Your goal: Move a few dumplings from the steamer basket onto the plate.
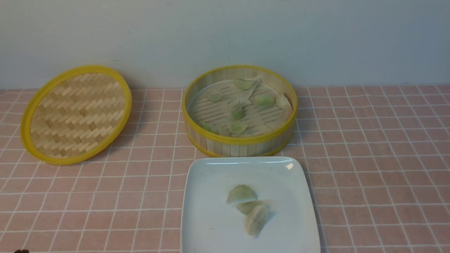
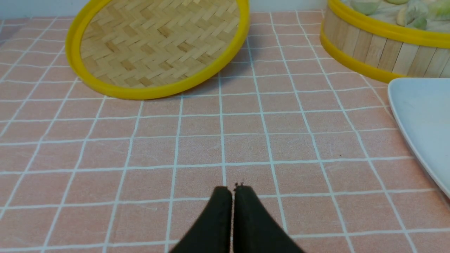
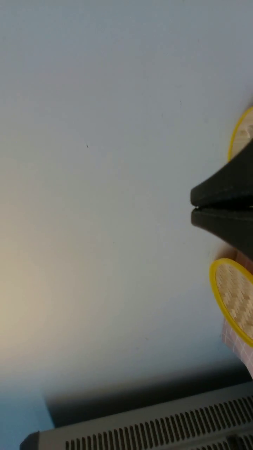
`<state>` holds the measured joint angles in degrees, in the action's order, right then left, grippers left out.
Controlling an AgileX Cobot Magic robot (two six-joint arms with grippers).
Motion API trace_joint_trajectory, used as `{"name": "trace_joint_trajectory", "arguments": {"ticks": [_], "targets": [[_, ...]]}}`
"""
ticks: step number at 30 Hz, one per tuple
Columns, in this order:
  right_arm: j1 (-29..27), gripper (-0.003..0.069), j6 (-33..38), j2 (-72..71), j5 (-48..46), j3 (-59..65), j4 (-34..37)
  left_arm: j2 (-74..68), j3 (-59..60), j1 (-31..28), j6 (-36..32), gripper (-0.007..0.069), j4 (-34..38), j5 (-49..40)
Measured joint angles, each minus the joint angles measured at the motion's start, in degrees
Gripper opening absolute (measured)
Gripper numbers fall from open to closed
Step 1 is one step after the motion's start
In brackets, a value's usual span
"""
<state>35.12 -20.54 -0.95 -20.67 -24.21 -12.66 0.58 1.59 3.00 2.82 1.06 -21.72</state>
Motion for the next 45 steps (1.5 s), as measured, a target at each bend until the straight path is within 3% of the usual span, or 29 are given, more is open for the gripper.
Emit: {"name": "trace_joint_trajectory", "arguments": {"ticks": [4, 10, 12, 16, 21, 25, 45], "targets": [[0.0, -0.001, 11.6, 0.0, 0.1, 0.0, 10.7, 0.0, 0.0, 0.0, 0.0, -0.0006, 0.0, 0.0], [-1.1, -0.001, 15.6, 0.0, -0.1, 0.9, 14.0, 0.0, 0.0, 0.0, 0.0, -0.0006, 0.0, 0.0], [-5.4, -0.001, 15.8, -0.1, -0.1, 2.4, 13.8, 0.0, 0.0, 0.0, 0.0, -0.0006, 0.0, 0.0], [-19.5, -0.001, 15.9, -0.1, -0.3, 9.1, 12.2, 0.0, 0.0, 0.0, 0.0, -0.0006, 0.0, -0.1], [-31.7, -0.001, 15.8, -0.1, 0.1, 20.5, 11.1, 0.0, 0.0, 0.0, 0.0, -0.0006, 0.0, -0.1], [-33.7, -0.001, 15.8, 0.0, -0.2, 25.5, 11.2, 0.0, 0.0, 0.0, 0.0, -0.0006, 0.0, -0.2], [-34.0, -0.001, 15.7, 0.0, -1.2, 25.6, 11.2, 0.0, 0.0, 0.0, 0.0, -0.0006, 0.0, -0.2]]}}
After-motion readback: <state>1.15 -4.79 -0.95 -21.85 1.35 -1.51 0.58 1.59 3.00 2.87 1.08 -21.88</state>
